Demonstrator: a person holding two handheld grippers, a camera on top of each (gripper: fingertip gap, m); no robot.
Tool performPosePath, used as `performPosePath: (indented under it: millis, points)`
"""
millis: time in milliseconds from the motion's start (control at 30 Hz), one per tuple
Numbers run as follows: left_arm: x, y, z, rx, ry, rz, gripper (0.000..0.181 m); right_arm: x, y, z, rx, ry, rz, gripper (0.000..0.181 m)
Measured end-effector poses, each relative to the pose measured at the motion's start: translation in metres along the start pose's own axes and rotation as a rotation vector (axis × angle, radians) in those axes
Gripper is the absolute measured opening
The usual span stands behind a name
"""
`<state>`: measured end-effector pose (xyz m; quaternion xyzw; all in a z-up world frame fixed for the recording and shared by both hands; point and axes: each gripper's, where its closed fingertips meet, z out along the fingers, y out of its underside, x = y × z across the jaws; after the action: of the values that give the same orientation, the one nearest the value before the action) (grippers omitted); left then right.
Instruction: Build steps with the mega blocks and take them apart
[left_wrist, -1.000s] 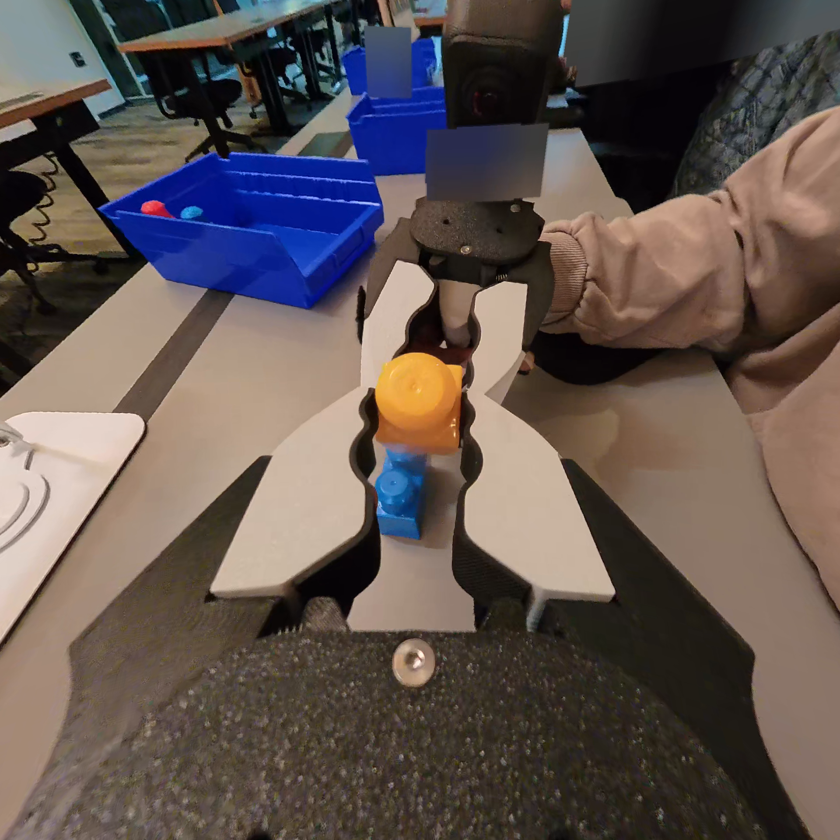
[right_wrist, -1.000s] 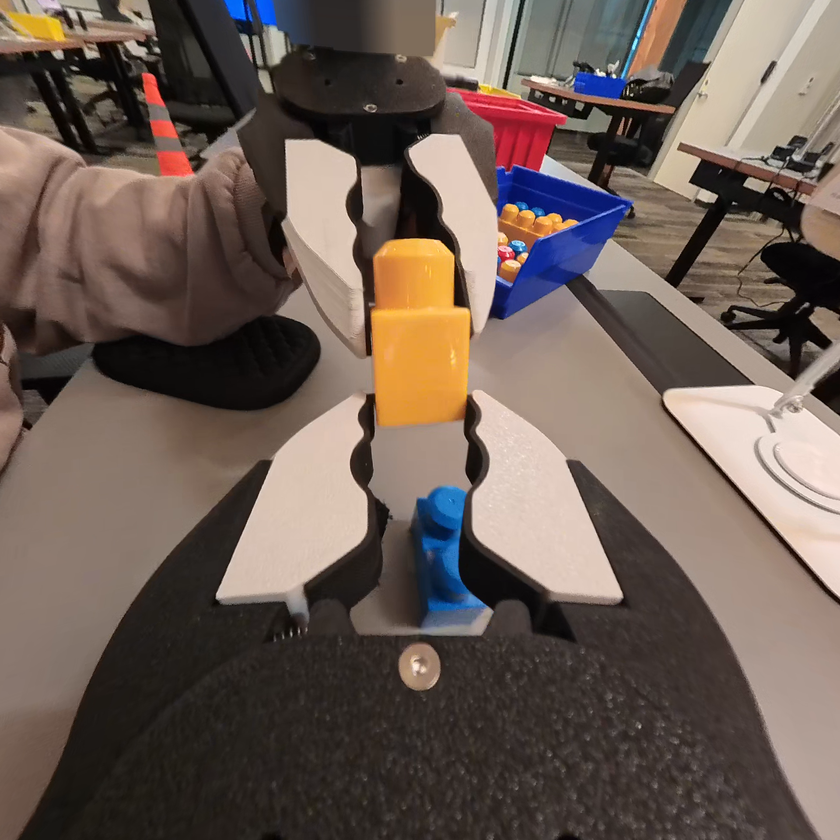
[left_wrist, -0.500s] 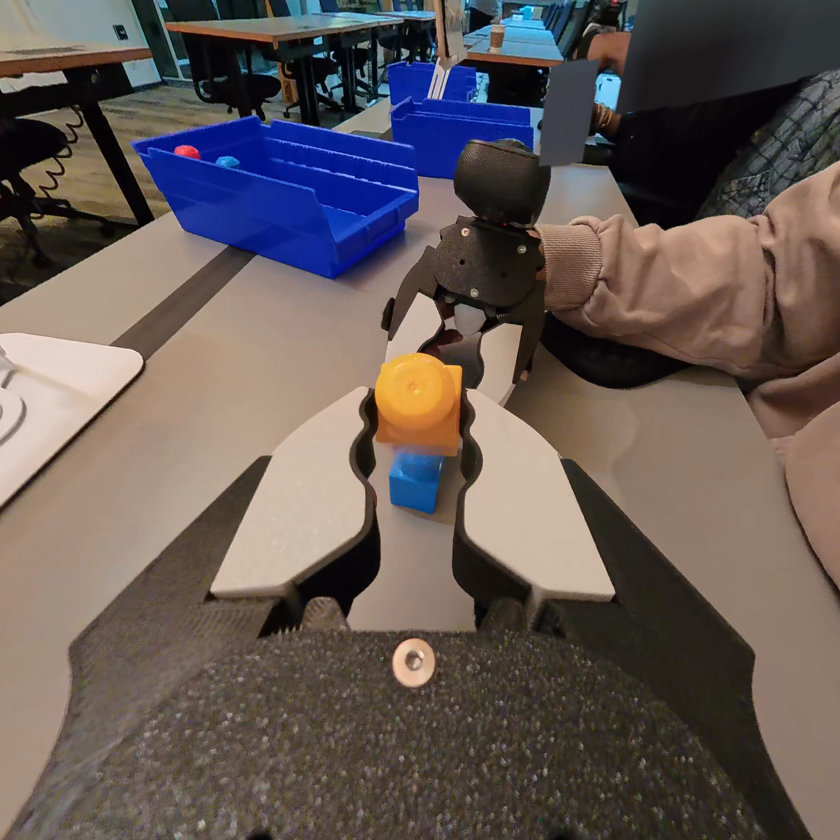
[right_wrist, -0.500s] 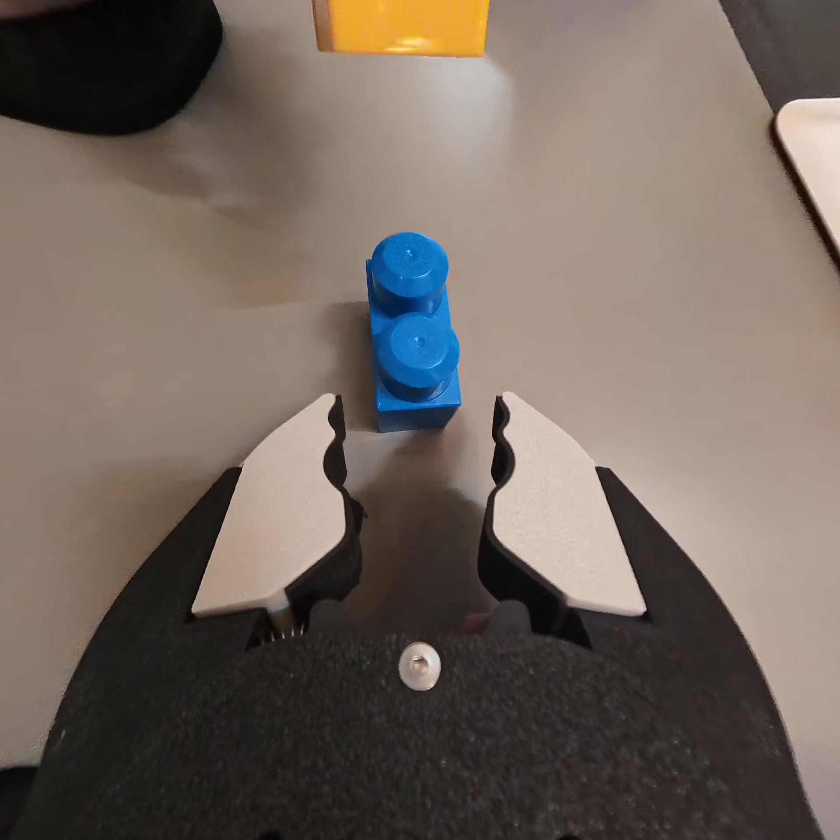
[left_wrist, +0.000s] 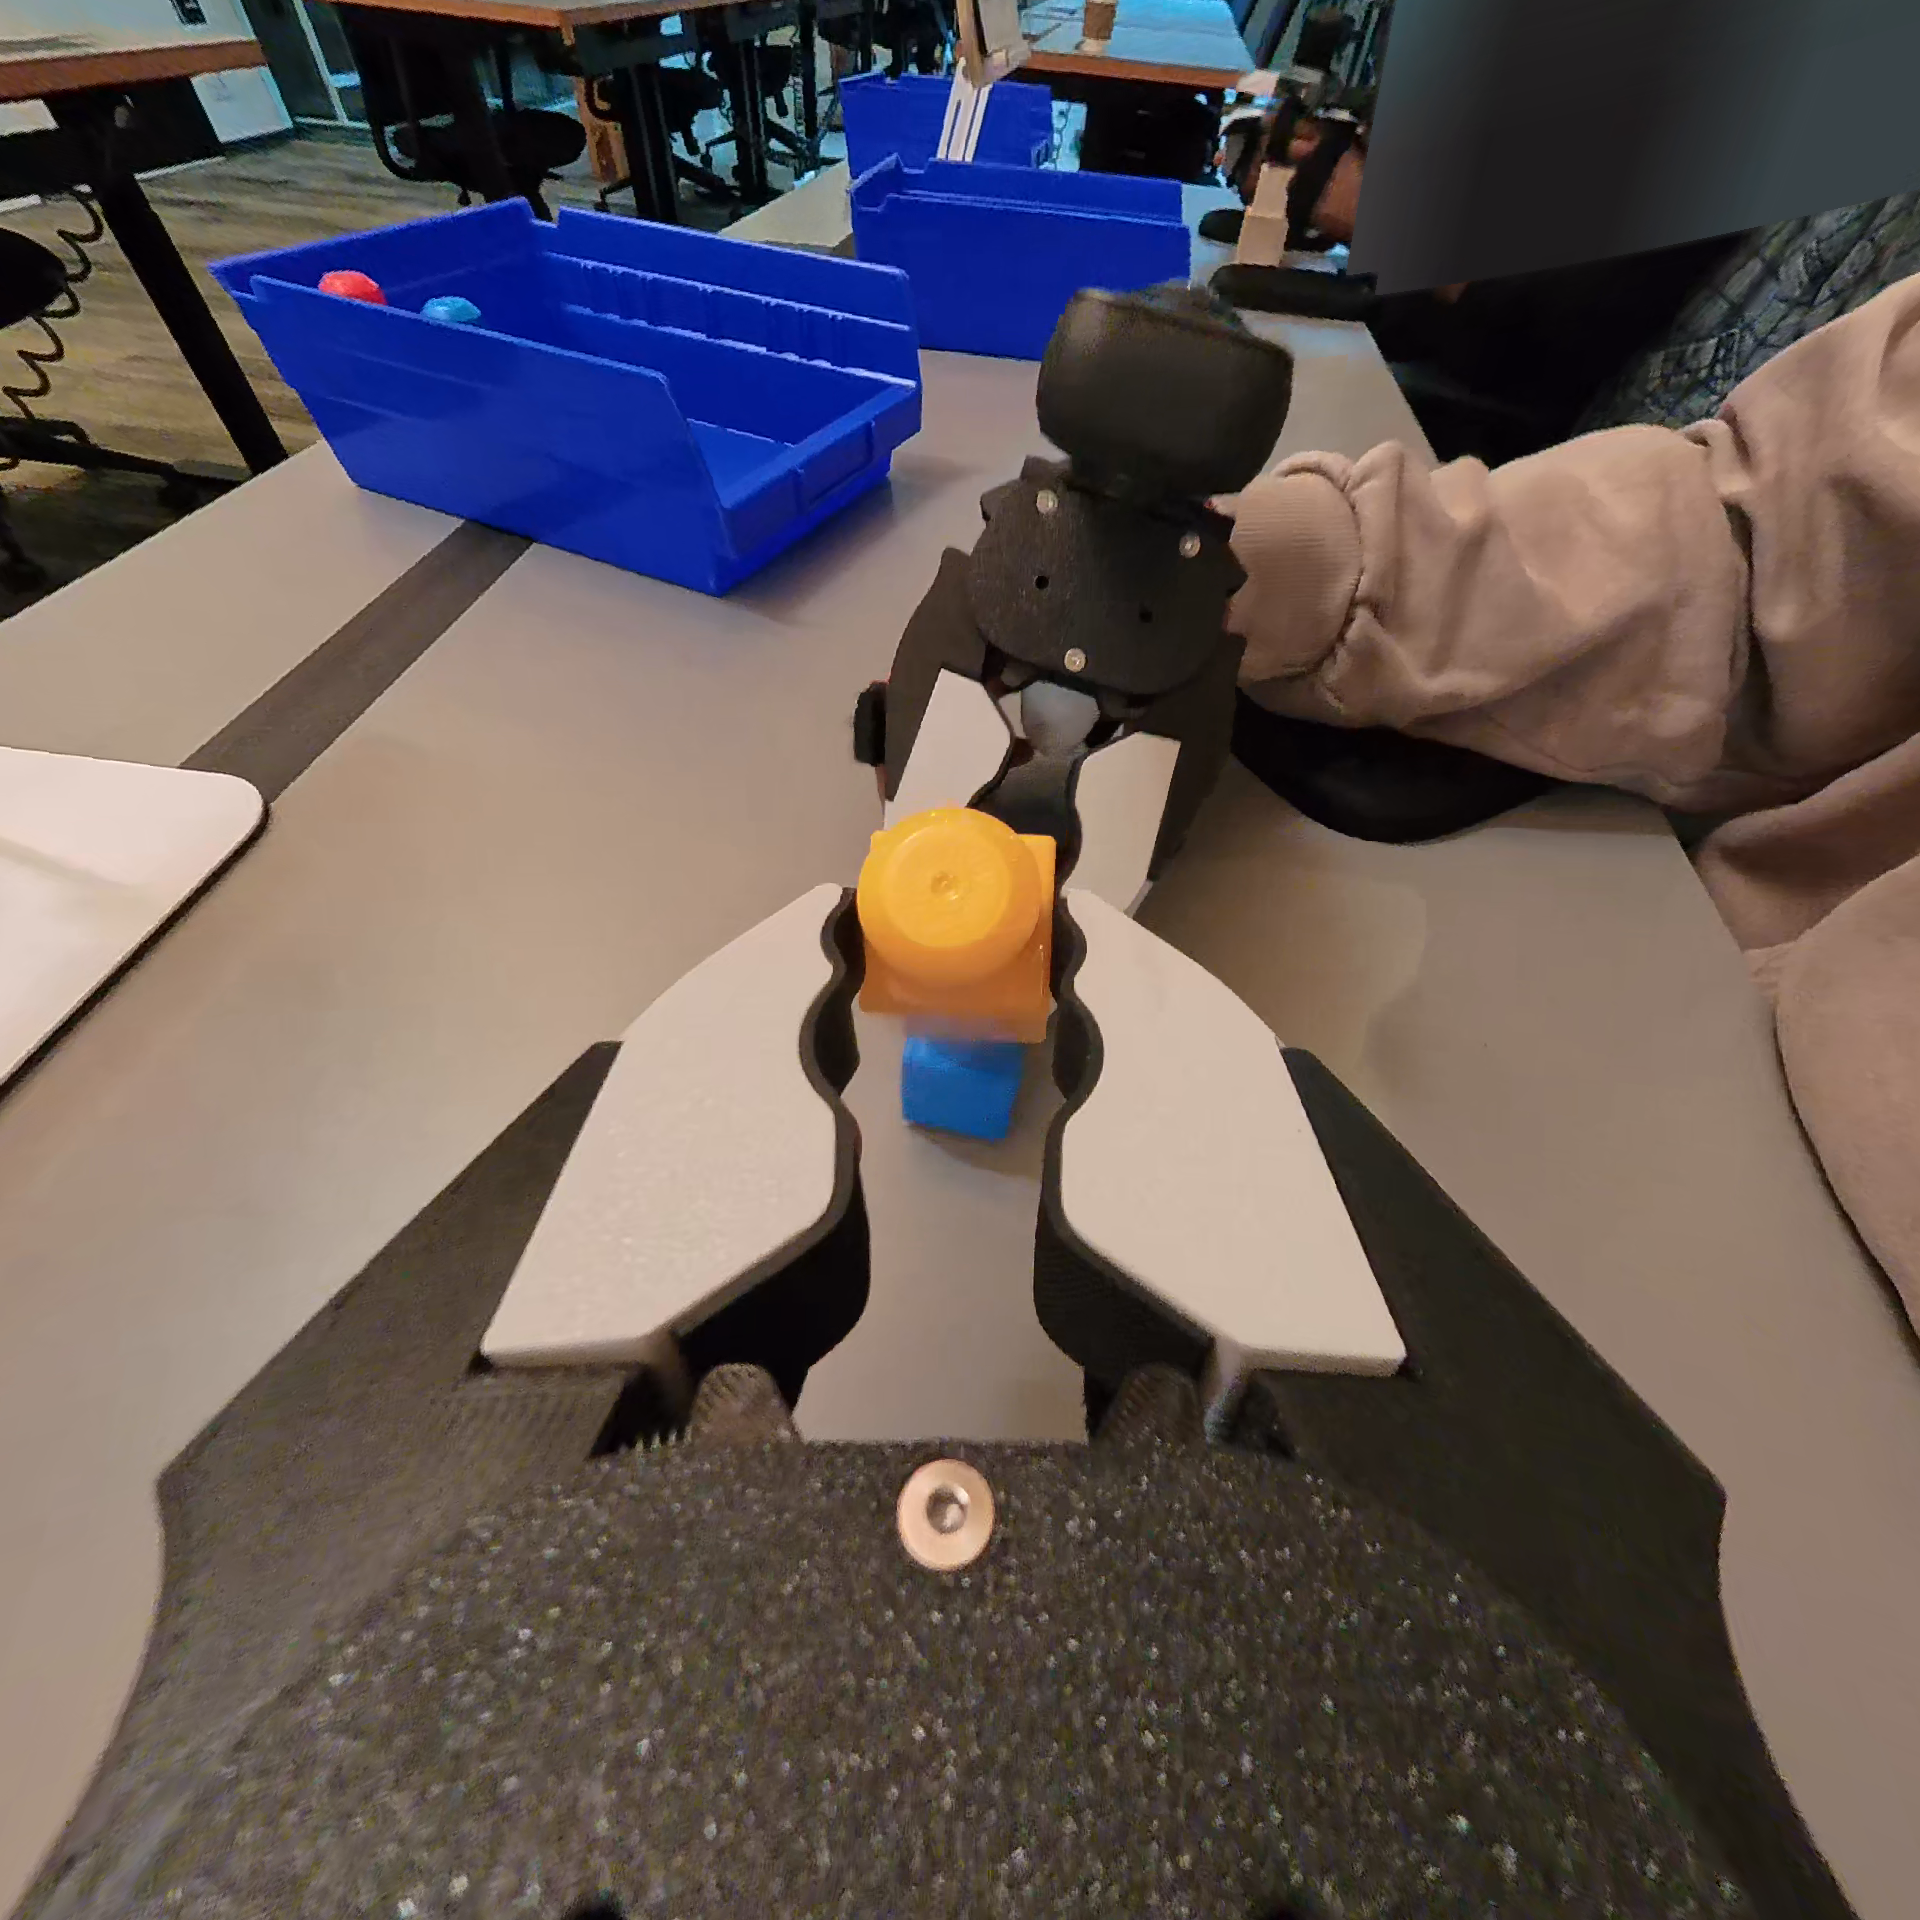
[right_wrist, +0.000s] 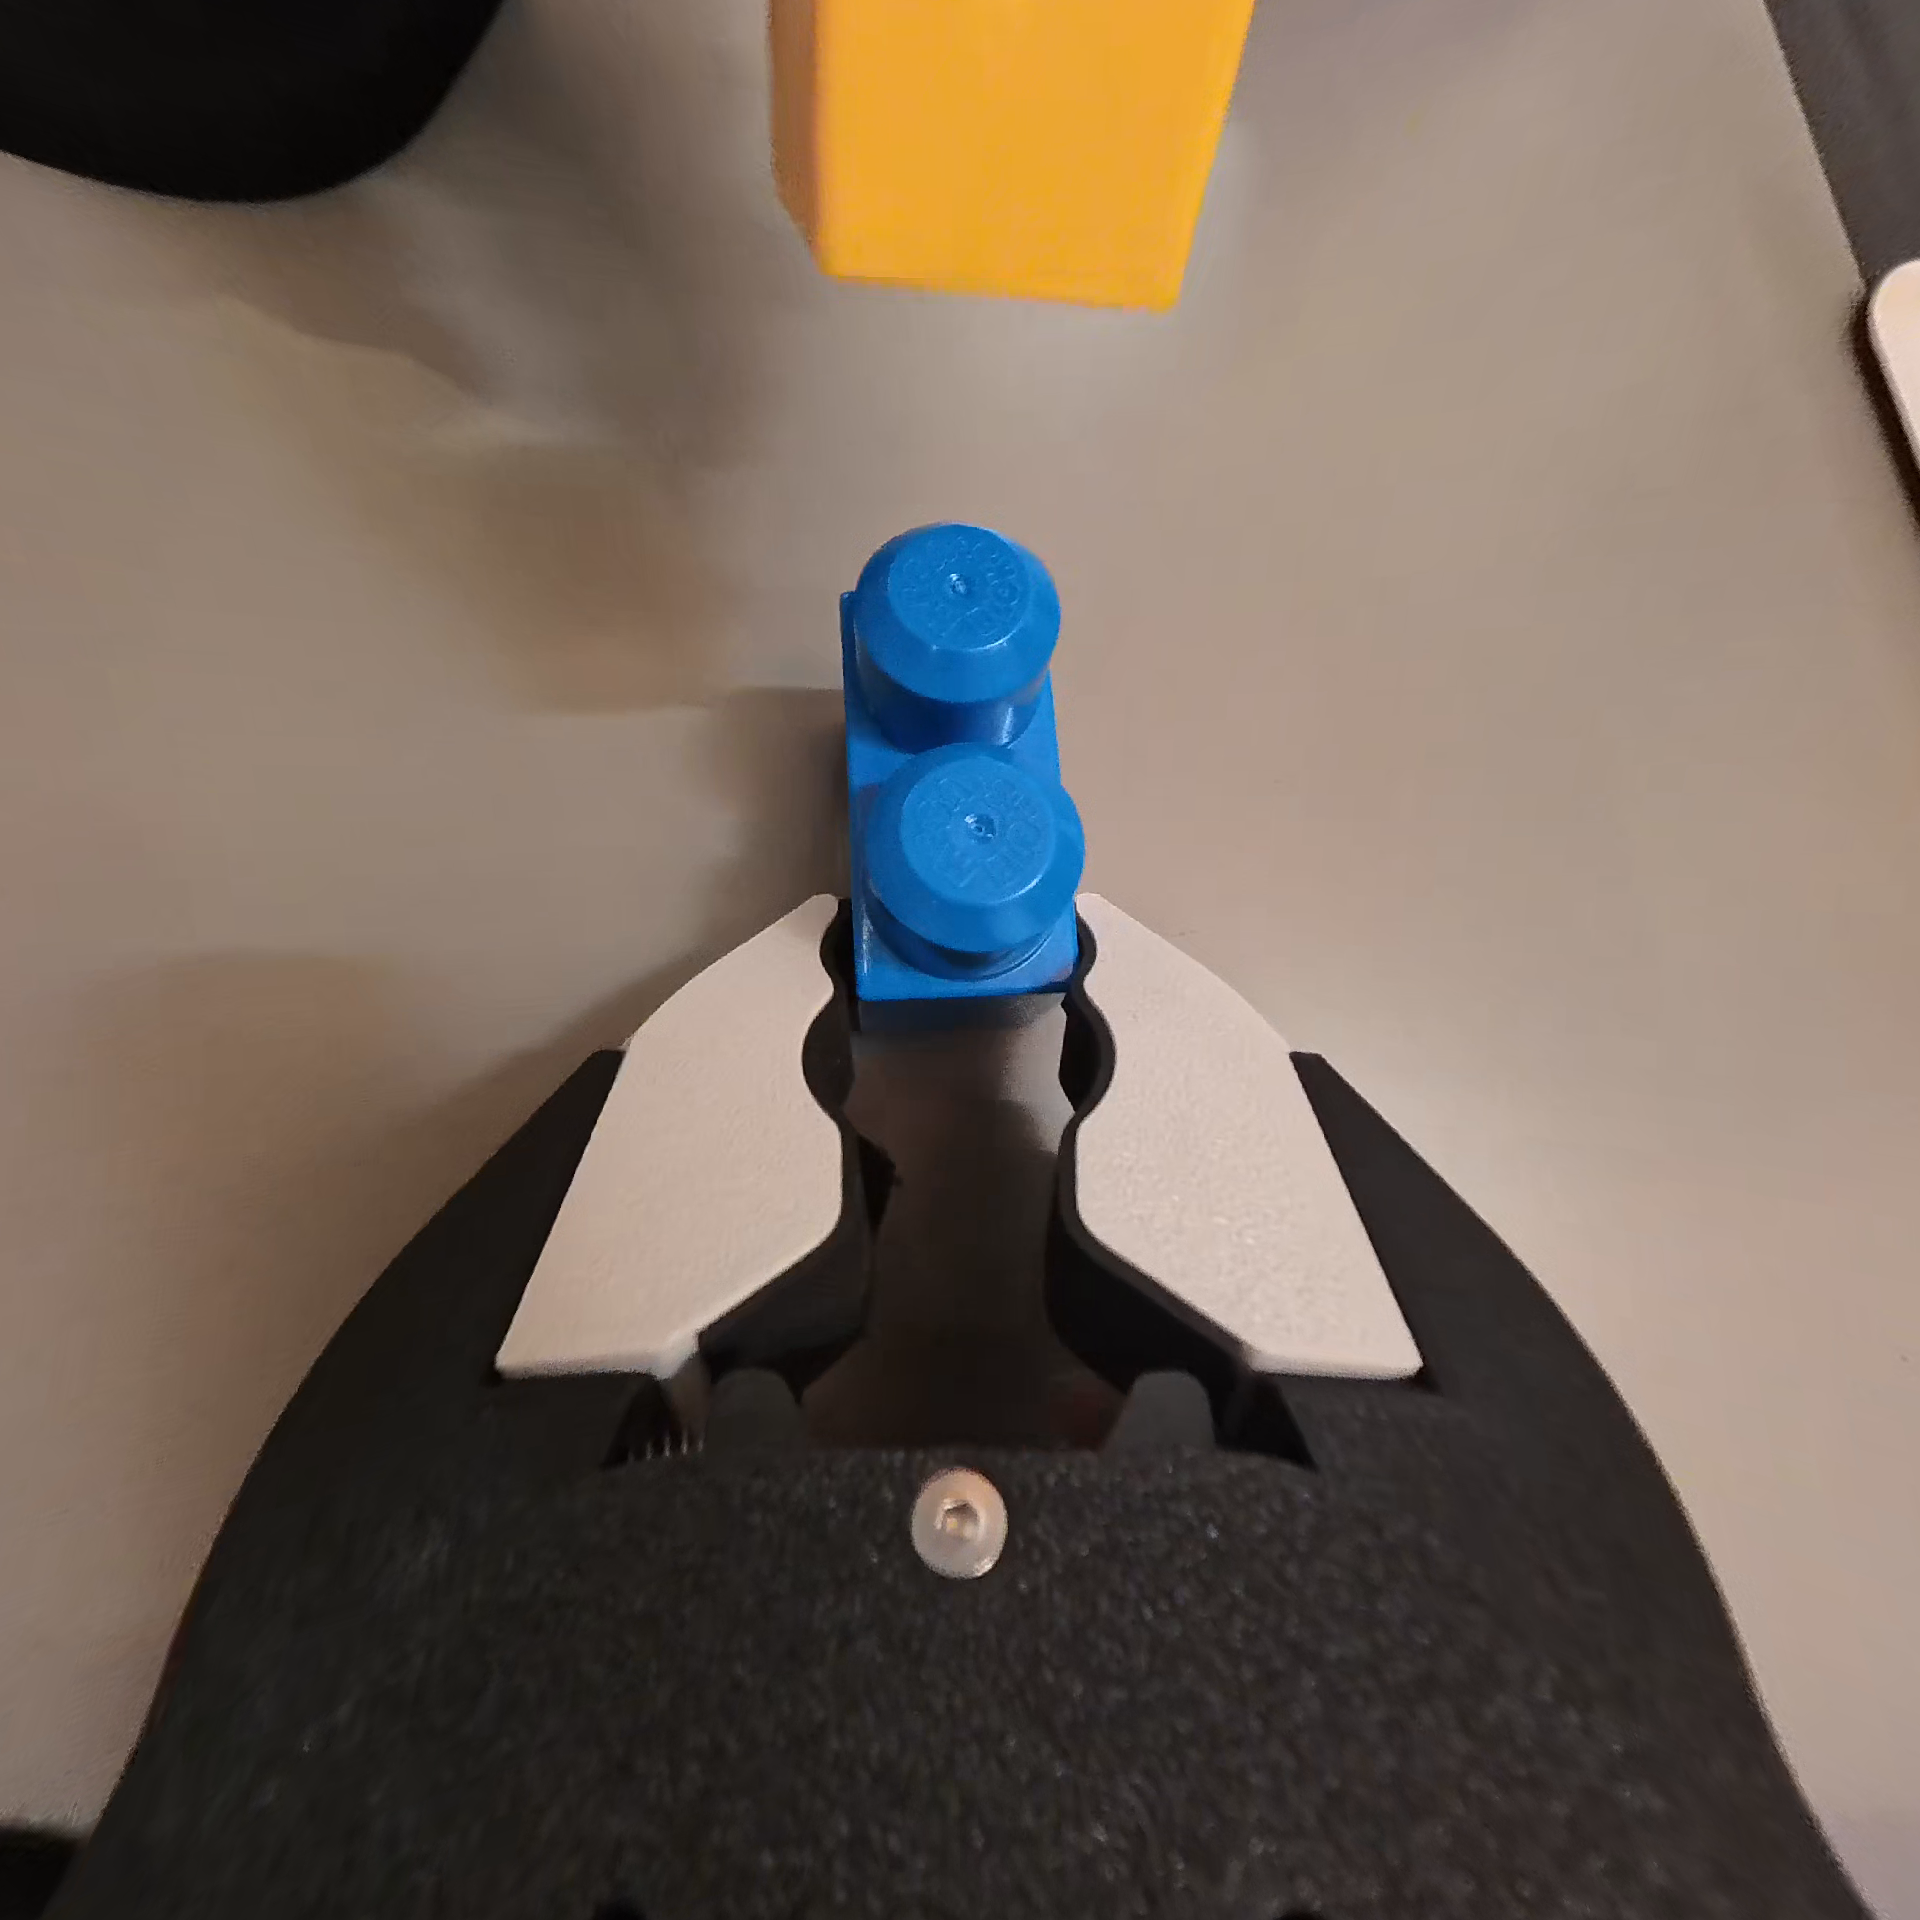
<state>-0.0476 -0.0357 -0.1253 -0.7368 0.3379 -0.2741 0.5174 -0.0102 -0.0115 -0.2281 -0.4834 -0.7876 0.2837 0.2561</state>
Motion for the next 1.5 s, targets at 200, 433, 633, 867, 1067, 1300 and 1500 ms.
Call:
performPosePath:
  millis: [200, 433, 633, 867, 1067, 1300, 1500]
  points:
    - [0.014, 0.003, 0.007, -0.052, 0.051, 0.029, 0.035, -0.017, -0.015, -0.012, -0.005, -0.060, -0.026, 0.037]
    - [0.023, 0.008, 0.009, -0.116, 0.072, 0.053, 0.035, -0.022, -0.033, -0.019, 0.100, -0.093, -0.007, 0.036]
    - [0.012, -0.016, 0.001, 0.048, 0.034, 0.009, 0.035, -0.010, -0.063, -0.037, 0.362, -0.092, 0.095, 0.036]
    - [0.003, -0.051, -0.008, 0.317, 0.024, -0.098, 0.035, 0.007, -0.101, -0.084, 0.717, -0.109, 0.242, 0.035]
    - [0.000, -0.069, -0.003, 0.501, 0.025, -0.214, 0.035, 0.019, -0.115, -0.115, 0.915, -0.108, 0.325, 0.036]
    - [-0.003, -0.089, -0.010, 0.693, 0.033, -0.301, 0.035, 0.024, -0.124, -0.128, 1.009, -0.086, 0.353, 0.036]
    - [-0.003, -0.103, -0.024, 0.813, 0.067, -0.374, 0.035, 0.022, -0.137, -0.136, 1.095, -0.063, 0.372, 0.042]
